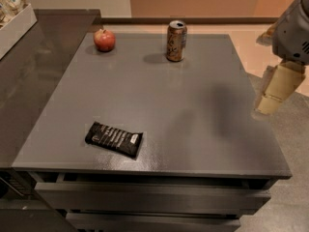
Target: Move orange can near rxbar chocolate
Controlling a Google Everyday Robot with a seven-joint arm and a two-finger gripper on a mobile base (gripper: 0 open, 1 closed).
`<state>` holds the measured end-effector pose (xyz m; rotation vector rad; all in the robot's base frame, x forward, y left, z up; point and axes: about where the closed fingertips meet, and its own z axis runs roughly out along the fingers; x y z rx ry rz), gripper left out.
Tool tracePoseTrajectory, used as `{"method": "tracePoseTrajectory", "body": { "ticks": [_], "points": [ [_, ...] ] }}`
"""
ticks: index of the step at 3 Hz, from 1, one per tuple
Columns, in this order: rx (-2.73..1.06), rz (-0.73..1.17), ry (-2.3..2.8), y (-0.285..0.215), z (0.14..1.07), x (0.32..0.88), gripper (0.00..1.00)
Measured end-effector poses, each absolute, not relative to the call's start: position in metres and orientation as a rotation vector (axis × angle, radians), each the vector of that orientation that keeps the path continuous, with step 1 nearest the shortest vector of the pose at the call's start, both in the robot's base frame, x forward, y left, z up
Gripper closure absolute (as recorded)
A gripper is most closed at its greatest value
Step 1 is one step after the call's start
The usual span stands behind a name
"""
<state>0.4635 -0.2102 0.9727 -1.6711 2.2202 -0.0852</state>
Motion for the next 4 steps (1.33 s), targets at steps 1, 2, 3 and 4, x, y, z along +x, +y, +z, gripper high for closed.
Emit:
{"method": "tracePoseTrajectory", "body": {
  "ticks": [1,2,3,4],
  "points": [
    [-1.591,-0.045,2.203,-0.202,0.964,0.505,0.00],
    [-1.488,-0.001,2.181,-0.193,0.960,0.552,0.00],
    [-1.359,0.051,2.159,-0.187,0.956,0.604,0.00],
    [-1.229,0.082,2.142,-0.180,0.948,0.652,0.00]
  ]
}}
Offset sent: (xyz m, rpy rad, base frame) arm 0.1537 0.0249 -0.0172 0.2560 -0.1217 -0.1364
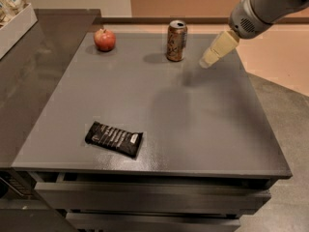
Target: Move orange can near rxbar chocolate
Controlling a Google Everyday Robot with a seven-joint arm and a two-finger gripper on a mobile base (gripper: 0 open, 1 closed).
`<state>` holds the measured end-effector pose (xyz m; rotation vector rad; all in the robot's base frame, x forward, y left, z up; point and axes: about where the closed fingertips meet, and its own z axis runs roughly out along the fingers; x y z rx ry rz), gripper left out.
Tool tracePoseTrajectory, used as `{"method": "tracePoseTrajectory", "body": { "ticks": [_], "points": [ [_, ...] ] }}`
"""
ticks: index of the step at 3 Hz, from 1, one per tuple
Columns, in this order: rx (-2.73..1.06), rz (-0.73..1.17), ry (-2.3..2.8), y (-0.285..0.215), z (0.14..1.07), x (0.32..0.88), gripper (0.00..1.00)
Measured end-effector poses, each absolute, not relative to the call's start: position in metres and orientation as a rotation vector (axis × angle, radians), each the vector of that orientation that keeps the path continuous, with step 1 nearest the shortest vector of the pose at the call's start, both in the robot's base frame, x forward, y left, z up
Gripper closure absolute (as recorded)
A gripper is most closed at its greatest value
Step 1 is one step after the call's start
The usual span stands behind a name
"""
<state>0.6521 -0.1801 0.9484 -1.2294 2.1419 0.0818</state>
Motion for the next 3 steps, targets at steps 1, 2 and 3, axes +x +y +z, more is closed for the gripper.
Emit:
{"method": "tracePoseTrajectory", "body": {
  "ticks": [1,2,3],
  "points": [
    [-1.110,0.100,2.114,-0.170,0.936,0.698,0.00],
    [-1.018,0.113,2.061,-0.159,0.926,0.732,0.00],
    [-0.961,0.149,2.016,-0.143,0.913,0.762,0.00]
  ]
}}
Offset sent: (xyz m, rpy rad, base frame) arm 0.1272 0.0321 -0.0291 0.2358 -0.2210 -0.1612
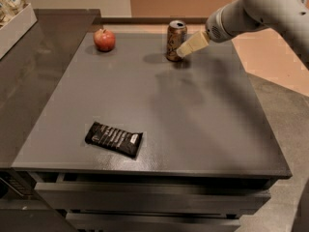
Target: Move orange can near rxbar chocolate
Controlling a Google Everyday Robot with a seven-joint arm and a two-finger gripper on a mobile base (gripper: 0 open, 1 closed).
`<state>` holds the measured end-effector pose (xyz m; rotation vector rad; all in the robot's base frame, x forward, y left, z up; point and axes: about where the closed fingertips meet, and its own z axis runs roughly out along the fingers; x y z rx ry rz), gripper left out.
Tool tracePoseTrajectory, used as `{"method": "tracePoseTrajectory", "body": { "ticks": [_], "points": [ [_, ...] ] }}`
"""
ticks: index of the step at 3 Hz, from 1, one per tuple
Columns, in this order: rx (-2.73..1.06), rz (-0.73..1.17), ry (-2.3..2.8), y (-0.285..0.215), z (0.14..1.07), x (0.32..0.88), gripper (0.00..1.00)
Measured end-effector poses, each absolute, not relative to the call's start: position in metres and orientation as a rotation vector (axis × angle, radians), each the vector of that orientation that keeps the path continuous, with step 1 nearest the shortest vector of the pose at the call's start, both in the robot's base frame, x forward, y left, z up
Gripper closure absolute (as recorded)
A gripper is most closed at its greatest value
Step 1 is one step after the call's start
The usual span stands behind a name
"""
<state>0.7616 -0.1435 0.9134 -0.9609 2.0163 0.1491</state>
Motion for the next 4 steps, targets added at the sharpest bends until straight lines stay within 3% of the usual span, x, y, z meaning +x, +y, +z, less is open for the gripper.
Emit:
{"method": "tracePoseTrajectory", "body": {
  "ticks": [2,4],
  "points": [
    [-0.968,0.319,1.972,-0.101,0.893,0.783,0.00],
    [-0.969,0.424,1.953,-0.083,0.889,0.783,0.41]
  ]
}}
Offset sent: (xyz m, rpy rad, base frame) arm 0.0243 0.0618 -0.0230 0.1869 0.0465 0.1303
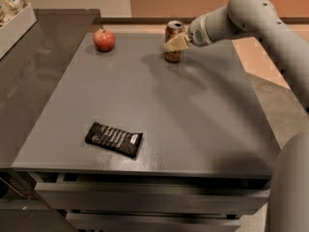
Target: Move orange can near rxbar chocolate
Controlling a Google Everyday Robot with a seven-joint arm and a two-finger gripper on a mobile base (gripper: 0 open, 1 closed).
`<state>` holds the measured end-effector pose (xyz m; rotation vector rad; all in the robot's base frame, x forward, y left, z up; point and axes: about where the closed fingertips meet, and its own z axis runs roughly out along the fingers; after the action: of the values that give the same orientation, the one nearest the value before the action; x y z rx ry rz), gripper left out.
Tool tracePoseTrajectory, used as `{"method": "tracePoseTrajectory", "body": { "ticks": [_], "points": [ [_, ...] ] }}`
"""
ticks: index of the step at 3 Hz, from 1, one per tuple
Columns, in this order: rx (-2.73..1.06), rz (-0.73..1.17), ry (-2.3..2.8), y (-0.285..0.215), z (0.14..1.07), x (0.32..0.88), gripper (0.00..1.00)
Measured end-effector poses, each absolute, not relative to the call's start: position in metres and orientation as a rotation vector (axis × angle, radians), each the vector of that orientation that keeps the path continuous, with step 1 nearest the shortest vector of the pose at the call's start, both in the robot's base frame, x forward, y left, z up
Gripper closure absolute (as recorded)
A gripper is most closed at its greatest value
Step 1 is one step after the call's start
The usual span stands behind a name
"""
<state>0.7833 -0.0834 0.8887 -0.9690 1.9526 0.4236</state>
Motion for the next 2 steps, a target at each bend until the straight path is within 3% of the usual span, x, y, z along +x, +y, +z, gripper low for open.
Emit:
{"method": "tracePoseTrajectory", "body": {
  "ticks": [2],
  "points": [
    [-0.966,0.445,1.912,-0.085,0.902,0.775,0.87]
  ]
}}
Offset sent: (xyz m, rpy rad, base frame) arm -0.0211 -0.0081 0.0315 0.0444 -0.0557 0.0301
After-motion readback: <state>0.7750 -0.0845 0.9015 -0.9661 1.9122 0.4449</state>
